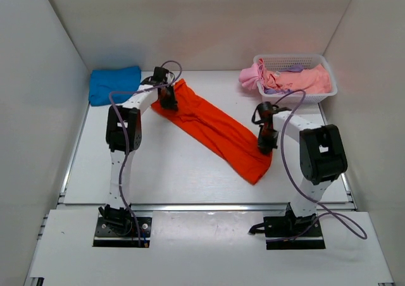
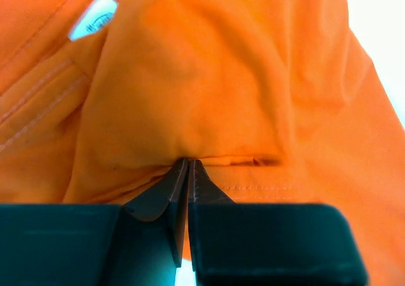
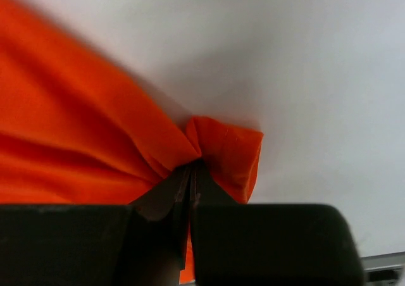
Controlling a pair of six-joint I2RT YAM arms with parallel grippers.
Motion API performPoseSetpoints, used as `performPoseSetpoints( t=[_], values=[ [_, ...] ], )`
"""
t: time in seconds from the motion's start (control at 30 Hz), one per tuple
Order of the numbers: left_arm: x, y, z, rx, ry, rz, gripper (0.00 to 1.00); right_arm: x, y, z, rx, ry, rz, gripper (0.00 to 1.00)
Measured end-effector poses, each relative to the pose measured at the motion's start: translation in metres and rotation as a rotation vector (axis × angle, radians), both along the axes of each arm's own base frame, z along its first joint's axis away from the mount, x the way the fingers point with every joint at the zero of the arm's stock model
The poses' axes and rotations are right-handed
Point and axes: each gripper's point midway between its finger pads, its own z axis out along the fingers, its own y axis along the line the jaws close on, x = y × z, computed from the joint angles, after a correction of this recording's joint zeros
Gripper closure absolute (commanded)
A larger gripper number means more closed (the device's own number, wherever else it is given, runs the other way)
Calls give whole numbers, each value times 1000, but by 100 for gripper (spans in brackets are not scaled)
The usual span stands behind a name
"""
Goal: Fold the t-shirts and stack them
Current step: Rotate the tshirt 75 degrees, then grab the bottom of the folded rectangular tshirt with both arms
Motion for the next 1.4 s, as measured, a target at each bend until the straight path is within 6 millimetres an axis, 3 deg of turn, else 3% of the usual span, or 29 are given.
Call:
performPoseSetpoints(
  t=[0.2, 0.4, 0.53, 0.63, 0.8, 0.97, 1.1, 1.2, 1.3, 1.4],
  values=[
    [55, -29, 5, 10, -61, -82, 87, -57, 91, -1, 139, -32, 99, 100],
    [53, -46, 3, -13, -61, -137, 88, -88, 175, 2, 369, -103, 172, 100],
    [59, -45, 2, -20, -73, -143, 88, -103, 203, 2, 431, -115, 164, 100],
    [63, -44, 4, -20, -93, -143, 87, -111, 201, 2, 454, -124, 91, 100],
    [73, -43, 7, -1, -137, -143, 83, -133, 176, 2, 491, -142, -27, 100],
    [86, -42, 13, 12, -199, -139, 76, -137, 169, 3, 461, -173, -49, 100],
    [97, -45, 24, 6, -258, -138, 58, -139, 162, 4, 415, -204, -44, 100],
    [100, -53, 41, -42, -291, -147, 55, -138, 157, 9, 391, -241, -17, 100],
    [90, -61, 72, -113, -303, -168, 58, -129, 157, 22, 404, -308, 57, 92],
    [45, -59, 116, -157, -281, -193, 57, -110, 155, 39, 415, -372, 119, 78]
  ],
)
